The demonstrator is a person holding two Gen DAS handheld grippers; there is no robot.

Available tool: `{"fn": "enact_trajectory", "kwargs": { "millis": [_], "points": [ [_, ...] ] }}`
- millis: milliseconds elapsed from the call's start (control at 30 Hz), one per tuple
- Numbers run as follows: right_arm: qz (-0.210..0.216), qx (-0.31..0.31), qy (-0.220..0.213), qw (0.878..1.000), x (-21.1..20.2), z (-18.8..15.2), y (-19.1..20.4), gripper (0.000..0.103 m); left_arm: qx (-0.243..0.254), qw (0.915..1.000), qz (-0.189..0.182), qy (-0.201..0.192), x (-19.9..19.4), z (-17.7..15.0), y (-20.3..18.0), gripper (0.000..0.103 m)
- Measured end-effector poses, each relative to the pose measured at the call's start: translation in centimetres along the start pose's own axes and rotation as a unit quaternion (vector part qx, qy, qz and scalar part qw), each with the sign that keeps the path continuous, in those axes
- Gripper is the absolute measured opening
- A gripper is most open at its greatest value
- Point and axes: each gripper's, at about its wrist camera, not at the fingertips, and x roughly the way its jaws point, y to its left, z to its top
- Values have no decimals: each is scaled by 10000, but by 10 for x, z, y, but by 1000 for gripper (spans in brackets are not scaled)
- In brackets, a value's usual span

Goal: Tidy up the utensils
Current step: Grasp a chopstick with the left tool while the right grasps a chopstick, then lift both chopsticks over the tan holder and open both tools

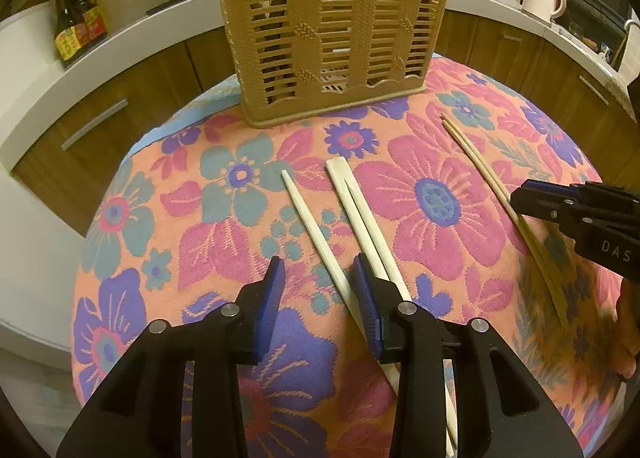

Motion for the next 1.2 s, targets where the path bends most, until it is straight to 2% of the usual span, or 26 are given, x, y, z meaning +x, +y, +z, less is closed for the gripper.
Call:
{"fn": "enact_trajectory", "kwargs": {
  "millis": [333,467,733,767,833,867,967,1067,1200],
  "points": [
    [-693,-428,602,9949,17,25,19,18,122,9998,3,126,0,3,0,31],
    [-810,-507,867,9916,17,27,19,11,115,9996,-188,199,-1,4,6,32],
    [-448,-354,1618,9852,30,52,9,11,388,9976,-217,530,4,16,0,35],
    [-456,-388,1668,9842,32,54,9,11,408,9975,-195,548,5,17,-1,34],
    [-479,-473,1730,9826,34,57,11,10,466,9974,-173,527,4,18,-4,25],
    [-500,-509,1731,9823,34,57,12,6,501,9974,-127,511,4,18,-5,15],
    [-520,-674,1642,9828,32,56,17,4,517,9977,14,427,3,18,-7,4],
    [-426,-704,1404,9867,24,52,21,4,405,9986,9,326,1,16,-5,4],
    [-85,-832,894,9925,0,56,33,4,151,9998,-89,36,-13,17,6,4]
  ]
}}
